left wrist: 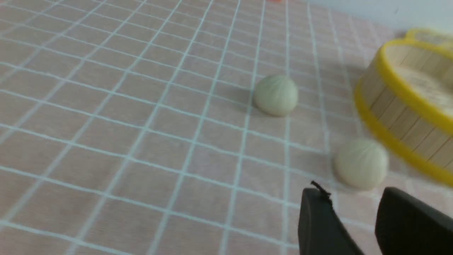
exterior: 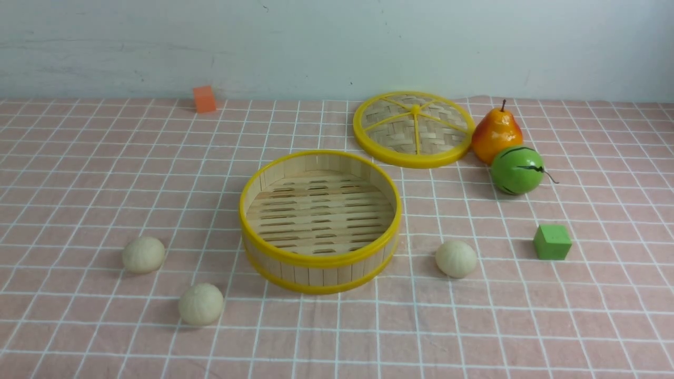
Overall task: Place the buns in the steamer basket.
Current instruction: Use the left arm to grab a steamed stuffed bun
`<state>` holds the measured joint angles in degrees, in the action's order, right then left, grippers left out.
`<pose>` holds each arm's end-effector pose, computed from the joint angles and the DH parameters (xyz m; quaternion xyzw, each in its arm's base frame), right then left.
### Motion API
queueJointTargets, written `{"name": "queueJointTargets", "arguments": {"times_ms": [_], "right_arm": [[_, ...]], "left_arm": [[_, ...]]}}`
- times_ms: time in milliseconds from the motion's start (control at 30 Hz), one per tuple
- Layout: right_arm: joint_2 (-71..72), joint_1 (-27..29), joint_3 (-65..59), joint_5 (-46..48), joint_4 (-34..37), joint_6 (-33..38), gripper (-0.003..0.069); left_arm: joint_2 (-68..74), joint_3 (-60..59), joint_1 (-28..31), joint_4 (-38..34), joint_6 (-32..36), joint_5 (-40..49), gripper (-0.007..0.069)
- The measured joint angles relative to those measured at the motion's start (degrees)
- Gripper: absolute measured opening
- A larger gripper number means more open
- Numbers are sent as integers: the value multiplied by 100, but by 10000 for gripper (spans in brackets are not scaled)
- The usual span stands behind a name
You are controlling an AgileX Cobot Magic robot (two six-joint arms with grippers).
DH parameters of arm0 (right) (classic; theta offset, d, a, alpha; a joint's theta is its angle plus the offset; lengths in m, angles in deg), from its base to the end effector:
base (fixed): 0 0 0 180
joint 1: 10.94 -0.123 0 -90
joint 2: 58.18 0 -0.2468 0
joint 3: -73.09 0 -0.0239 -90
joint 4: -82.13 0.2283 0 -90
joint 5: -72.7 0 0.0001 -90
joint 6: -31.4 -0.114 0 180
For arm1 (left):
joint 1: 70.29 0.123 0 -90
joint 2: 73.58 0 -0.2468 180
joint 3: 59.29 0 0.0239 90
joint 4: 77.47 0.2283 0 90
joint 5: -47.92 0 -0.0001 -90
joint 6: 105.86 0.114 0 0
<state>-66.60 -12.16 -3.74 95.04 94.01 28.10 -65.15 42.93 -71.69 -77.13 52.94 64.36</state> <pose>0.0897 0.0109 0.1682 0.0686 0.8015 0.1114 0.5836 0.0933 -0.0021 0.1731 -0.1326 0.7694 -0.1201 0.6133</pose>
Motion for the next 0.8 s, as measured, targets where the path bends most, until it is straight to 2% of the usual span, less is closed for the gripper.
{"name": "queueJointTargets", "arguments": {"times_ms": [33, 67, 100, 167, 200, 300, 567, 600, 633, 667, 700, 733, 767, 800], "right_arm": [[0, 0, -9, 7, 749, -355, 239], [0, 0, -7, 13, 962, -408, 239], [0, 0, -24, 33, 1769, -878, 239], [0, 0, -51, 75, 2463, -1217, 239], [0, 0, -57, 114, 3259, -1514, 239], [0, 0, -57, 92, 3997, -1658, 239], [0, 0, -57, -51, 4165, -1053, 239], [0, 0, -40, -44, 4272, -728, 239], [0, 0, -33, -45, 4298, -684, 239], [0, 0, 91, -17, 4354, -303, 235], [0, 0, 115, -11, 4365, -252, 232], [0, 0, 254, -11, 4370, 26, 216], [-79, 0, 556, -25, 4342, 494, 177], [-229, 0, 778, -26, 4289, 776, 137]], "left_arm": [[0, 0, 0, -730, -666, -238, 237], [0, 0, 0, -834, -666, -238, 237], [0, 0, 0, -1643, -1521, -402, 237], [0, 0, 0, -2489, -2112, -471, 237], [0, 0, 0, -3120, -2693, -513, 237], [0, 0, 0, -4054, -3278, -540, 237], [0, 0, 0, -4344, -3167, -446, 237], [0, 103, 0, -4344, -2764, -355, 237], [0, 103, 0, -4344, -2694, -337, 237], [0, 434, 0, -4283, -1954, -87, 233], [0, 434, 0, -4272, -1866, -56, 231], [0, 659, 0, -4226, -1439, 129, 221], [89, 1054, 0, -4130, -831, 457, 194], [258, 1315, 0, -4036, -529, 670, 167]]}}
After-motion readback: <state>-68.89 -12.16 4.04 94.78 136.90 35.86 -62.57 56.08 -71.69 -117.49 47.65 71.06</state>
